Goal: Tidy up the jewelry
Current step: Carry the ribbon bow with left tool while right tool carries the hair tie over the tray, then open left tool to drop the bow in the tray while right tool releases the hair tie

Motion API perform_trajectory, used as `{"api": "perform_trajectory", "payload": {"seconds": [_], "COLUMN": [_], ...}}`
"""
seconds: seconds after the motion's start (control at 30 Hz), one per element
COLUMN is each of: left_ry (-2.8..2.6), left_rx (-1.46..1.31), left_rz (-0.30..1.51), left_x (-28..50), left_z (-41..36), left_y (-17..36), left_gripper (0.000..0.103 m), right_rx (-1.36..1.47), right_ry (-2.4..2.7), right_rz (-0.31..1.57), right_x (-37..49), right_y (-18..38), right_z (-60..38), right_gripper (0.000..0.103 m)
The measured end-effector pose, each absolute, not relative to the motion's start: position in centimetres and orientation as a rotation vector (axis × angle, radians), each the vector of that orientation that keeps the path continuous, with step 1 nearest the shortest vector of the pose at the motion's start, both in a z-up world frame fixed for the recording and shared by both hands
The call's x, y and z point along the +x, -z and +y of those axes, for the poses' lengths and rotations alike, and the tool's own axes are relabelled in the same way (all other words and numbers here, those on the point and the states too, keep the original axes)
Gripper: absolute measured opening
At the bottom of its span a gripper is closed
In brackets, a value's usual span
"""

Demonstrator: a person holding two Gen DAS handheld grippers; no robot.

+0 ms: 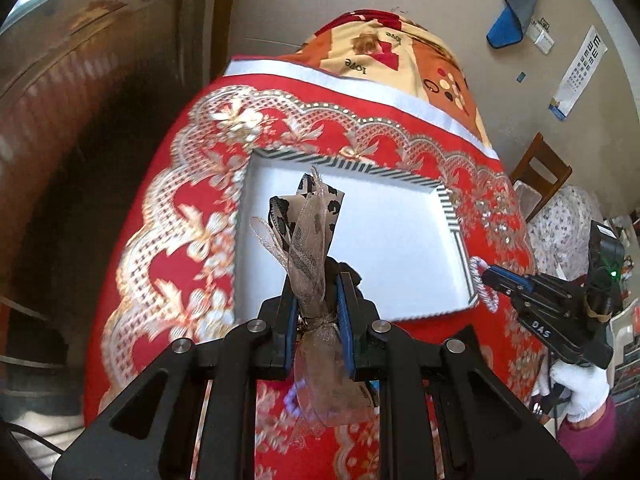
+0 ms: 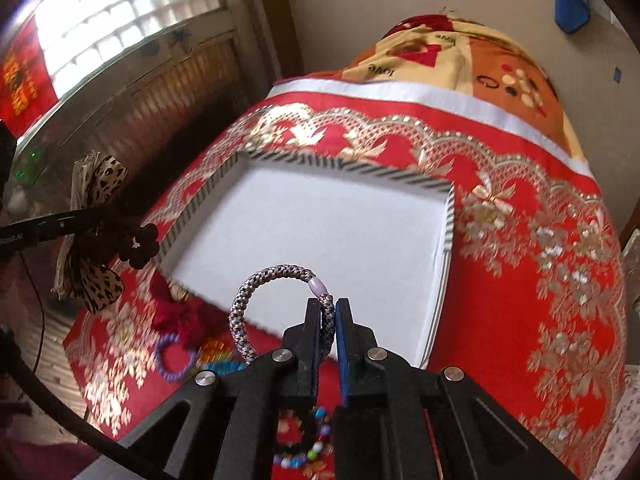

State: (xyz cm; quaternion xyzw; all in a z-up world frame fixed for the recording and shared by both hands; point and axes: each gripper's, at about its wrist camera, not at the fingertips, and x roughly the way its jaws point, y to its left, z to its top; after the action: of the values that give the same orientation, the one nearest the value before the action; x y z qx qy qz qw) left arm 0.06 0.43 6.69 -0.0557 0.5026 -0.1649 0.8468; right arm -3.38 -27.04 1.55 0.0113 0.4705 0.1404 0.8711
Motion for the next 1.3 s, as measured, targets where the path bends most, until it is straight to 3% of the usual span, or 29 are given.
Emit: {"api": "perform_trajectory", "payload": {"seconds": [0.7,0.9,1.0,1.07,1.2,1.27,1.3], "left_ry": [0.273,0.283,0.271,0.266,0.250,0.239,0.231], "left_rx": [-0.086,-0.110,-0.104,-0.093,-0.065,-0.052,-0.040], "left_rz": [1.169,1.149,1.142,1.131,1.101,1.085,1.072], "left_x": [15.5,16.0,15.5,15.0,13.3,12.4,11.7], "left_z": [-3.9,-3.5,-3.3,-3.2,-3.1,-3.1,-3.1], "left_y": [2.8,3.4,3.3,2.9,1.8,1.2,0.8], "left_gripper": [0.016,0.041,0.043,0.043,0.043,0.043,0.043], "right_rx": [0.007,0.043,0.082,0.106,0.150,0.160,0.160], "right_ry": [-0.034,-0.048,-0.064,-0.083,-0.095,-0.098,-0.099], "right_rz": [1.122,1.129,1.127,1.099,1.058,1.026,1.010], "right_x": [12.6,13.3,13.0,12.1,10.0,8.4,7.7], "right_y": [7.2,8.1,7.6,6.7,4.4,3.2,2.7], "right_z": [-30.7,-30.9,-31.3,-31.5,-31.8,-31.5,-31.3], "right_gripper": [0.006,0.006,0.015,0.026,0.029,0.040,0.040]}}
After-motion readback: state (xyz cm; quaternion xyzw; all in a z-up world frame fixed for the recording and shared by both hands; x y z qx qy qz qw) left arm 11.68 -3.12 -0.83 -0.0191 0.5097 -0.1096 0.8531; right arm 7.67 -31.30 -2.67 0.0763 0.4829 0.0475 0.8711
